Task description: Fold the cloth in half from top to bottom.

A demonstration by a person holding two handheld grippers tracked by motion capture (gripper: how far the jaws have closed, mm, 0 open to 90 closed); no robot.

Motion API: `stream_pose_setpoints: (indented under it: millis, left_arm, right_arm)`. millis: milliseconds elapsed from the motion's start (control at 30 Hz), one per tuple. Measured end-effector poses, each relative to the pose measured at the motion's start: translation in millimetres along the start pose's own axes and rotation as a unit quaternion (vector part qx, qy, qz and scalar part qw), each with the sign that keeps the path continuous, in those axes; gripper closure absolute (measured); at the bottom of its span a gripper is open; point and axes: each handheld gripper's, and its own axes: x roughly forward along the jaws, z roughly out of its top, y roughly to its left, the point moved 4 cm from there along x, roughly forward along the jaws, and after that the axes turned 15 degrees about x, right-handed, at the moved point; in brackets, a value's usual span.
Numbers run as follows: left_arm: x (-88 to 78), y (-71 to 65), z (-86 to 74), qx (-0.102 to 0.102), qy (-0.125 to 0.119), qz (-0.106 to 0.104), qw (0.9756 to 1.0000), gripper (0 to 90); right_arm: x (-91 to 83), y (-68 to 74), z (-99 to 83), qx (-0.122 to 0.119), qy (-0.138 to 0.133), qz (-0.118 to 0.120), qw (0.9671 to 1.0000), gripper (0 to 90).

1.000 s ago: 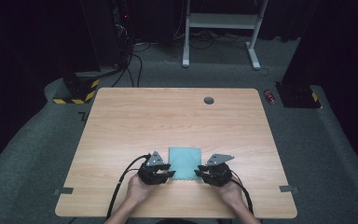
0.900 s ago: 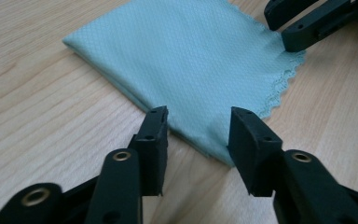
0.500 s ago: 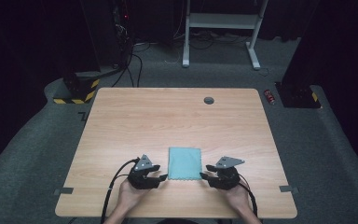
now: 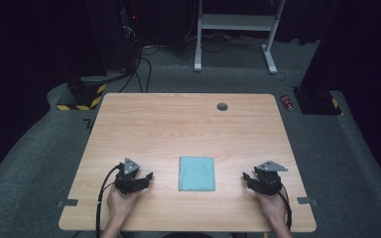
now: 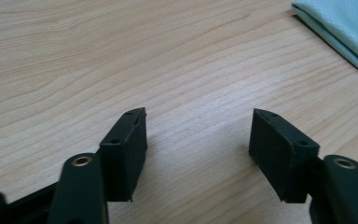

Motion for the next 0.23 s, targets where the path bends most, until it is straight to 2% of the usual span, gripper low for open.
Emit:
stream_pose_setpoints:
  millis: [233]
  left_arm:
    - [0.7, -1.1, 0.2, 0.000, 0.002, -0.001, 1.0000, 29.8]
  right_arm:
    - [1.4, -0.3, 0.8, -0.001, 0.002, 0.000, 1.0000, 38.0]
